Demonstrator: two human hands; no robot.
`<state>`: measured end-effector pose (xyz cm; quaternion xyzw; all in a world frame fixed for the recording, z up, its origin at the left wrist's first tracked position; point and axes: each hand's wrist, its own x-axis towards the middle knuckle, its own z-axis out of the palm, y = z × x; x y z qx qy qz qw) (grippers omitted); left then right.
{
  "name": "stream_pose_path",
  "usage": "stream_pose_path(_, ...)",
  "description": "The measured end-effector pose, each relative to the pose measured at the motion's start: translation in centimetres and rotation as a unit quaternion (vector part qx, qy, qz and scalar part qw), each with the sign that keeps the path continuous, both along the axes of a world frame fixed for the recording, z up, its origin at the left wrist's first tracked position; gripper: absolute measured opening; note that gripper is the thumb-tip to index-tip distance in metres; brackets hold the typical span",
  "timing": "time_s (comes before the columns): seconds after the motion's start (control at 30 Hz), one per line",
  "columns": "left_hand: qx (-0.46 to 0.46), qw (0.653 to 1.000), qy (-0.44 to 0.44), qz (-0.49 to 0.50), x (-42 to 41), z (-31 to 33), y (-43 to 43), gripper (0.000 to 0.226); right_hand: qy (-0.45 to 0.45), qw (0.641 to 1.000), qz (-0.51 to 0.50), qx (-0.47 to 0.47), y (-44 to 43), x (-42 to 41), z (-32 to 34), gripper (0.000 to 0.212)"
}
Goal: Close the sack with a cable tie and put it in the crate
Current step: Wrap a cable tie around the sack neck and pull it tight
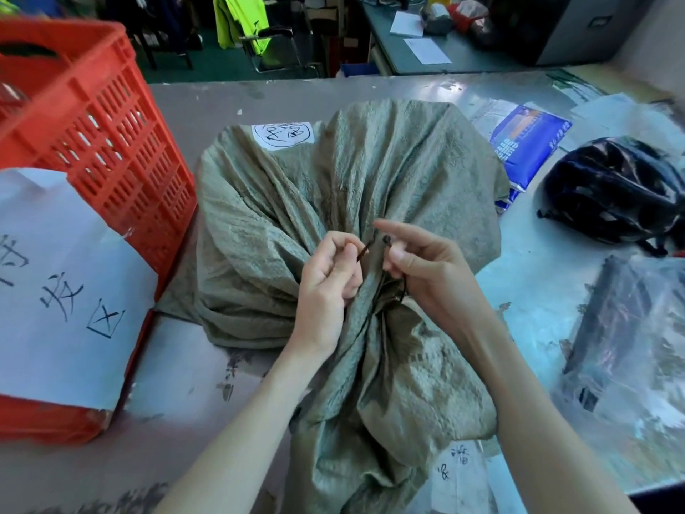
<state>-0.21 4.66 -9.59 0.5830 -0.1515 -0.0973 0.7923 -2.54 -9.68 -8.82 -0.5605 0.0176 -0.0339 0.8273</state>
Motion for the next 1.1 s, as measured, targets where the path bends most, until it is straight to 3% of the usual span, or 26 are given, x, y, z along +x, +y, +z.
stream_pose_path(0.1,-0.009,1.0,-0.001,-0.001,0.13,0.05,-0.04,0.016,0.002,1.0,0.001,0.011,0.07,-0.17,-0.55,0.017)
stream_pose_path(0.37,-0.01,1.0,-0.001,-0.004,0.12,0.17,-0.05,0.014,-0.001,0.999,-0.004,0.051,0.16,-0.17,-0.8,0.021)
stream_pose_path(0.6,-0.009,1.0,0.0,-0.006,0.08,0.3,-0.11,0.016,0.008,1.0,-0.014,0.009,0.49,-0.13,-0.1,0.008)
stream_pose_path(1.1,0.001,1.0,0.007,0.003,0.26,-0.06,-0.1,0.016,-0.006,0.999,-0.014,0.033,0.31,0.11,-0.77,0.014)
